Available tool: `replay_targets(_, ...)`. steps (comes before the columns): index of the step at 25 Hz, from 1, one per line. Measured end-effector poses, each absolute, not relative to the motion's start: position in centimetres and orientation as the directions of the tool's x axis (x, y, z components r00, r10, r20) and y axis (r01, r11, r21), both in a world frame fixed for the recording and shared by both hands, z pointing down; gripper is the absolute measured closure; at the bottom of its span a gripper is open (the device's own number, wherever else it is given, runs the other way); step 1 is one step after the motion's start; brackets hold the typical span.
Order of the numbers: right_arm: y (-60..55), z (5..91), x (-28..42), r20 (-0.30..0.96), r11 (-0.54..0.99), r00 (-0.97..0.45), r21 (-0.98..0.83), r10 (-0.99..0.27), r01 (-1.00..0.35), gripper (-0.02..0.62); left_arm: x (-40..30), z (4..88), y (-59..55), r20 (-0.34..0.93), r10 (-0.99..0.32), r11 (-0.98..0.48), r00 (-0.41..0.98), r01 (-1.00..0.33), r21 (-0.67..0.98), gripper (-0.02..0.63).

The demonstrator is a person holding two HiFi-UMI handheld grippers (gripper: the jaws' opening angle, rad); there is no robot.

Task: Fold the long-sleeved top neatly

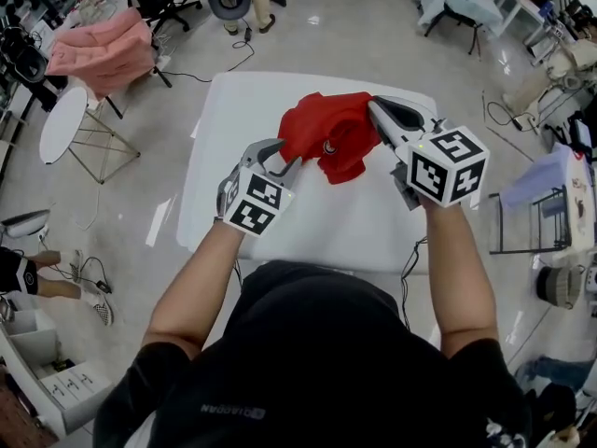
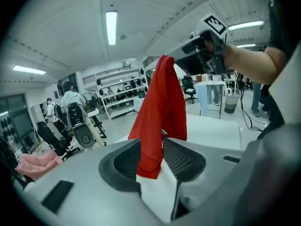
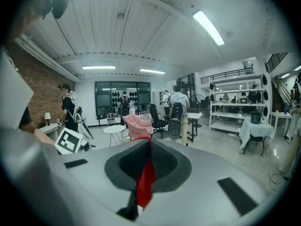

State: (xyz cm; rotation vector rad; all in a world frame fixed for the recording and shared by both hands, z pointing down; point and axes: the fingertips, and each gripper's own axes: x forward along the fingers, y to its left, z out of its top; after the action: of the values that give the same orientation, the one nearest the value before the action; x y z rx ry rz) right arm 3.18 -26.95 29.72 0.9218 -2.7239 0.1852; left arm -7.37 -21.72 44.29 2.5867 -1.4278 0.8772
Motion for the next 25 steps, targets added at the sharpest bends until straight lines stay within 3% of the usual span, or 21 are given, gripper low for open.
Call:
replay_targets(7,-26.5,29.4,2.9,0.296,0.78,-0.753,-0.042,-0.587,-0.625,0.583,-5.7,48.7,-23.2,0.547,-0.769,-0.525,0.332,-0.816,-0.243,0.405)
replay_targets(18,-26.6,29.1,3.5,0.295,0.756,-0.745,-0.1,-0.598,-0.646,0.583,-6.9,50.8,-26.3,0.501,-0.849,-0.327,0.168,-0.912,-0.248,0.407)
replay_targets(22,-26.8,29.3,4.1,0.298,0.749,-0.738,-0.1,-0.605,-0.655,0.583,-8.5,50.0,-25.7,0.484,-0.861,-0.318,0.159,-0.91,-0.266,0.436)
replay_targets(25,-27.3,29.5,4.6,0.295,0.743,-0.735,-0.108,-0.611,-0.661,0.583,-9.1,49.0,-25.0,0.466,-0.871,-0.321,0.157,-0.899,-0.297,0.524)
